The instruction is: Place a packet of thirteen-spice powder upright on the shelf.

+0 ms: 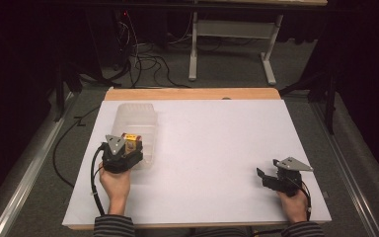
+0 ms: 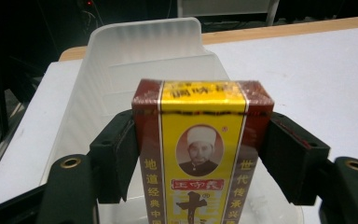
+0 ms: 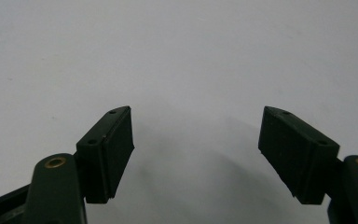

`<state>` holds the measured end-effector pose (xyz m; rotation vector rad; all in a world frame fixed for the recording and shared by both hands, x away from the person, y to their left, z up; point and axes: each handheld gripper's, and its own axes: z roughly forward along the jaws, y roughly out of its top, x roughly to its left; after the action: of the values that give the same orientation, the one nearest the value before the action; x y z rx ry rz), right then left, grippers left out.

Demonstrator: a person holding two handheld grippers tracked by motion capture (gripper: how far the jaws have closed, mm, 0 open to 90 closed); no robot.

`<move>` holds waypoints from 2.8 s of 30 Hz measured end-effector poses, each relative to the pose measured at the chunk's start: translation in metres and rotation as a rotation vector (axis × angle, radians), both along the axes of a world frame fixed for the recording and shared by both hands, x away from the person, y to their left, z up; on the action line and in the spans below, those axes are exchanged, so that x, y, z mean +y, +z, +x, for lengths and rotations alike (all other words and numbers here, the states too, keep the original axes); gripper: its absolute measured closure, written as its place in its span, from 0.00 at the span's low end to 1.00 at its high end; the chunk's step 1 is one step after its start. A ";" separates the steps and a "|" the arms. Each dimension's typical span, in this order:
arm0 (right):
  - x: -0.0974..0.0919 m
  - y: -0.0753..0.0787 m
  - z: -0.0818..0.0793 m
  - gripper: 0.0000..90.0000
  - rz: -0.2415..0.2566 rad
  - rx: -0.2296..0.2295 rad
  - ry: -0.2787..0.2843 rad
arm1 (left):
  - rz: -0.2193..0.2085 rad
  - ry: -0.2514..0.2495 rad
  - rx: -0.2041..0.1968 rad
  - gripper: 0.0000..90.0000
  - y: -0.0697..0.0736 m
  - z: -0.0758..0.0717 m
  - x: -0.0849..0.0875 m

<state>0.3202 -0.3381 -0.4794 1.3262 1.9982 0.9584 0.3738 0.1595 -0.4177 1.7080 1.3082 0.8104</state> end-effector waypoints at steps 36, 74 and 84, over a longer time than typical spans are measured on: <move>0.000 0.000 -0.001 0.29 0.003 -0.001 0.001 | 0.019 -0.012 -0.037 0.26 0.014 -0.016 0.000; -0.001 0.000 -0.001 0.29 0.011 -0.002 -0.003 | 0.040 -0.185 -0.070 0.27 0.036 -0.028 -0.043; -0.001 0.000 -0.001 0.29 0.008 -0.004 0.000 | 0.026 -0.227 -0.055 0.27 0.035 -0.031 -0.050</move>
<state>0.3192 -0.3390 -0.4790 1.3276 1.9931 0.9687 0.3430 0.1093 -0.3823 1.8035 1.0479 0.7382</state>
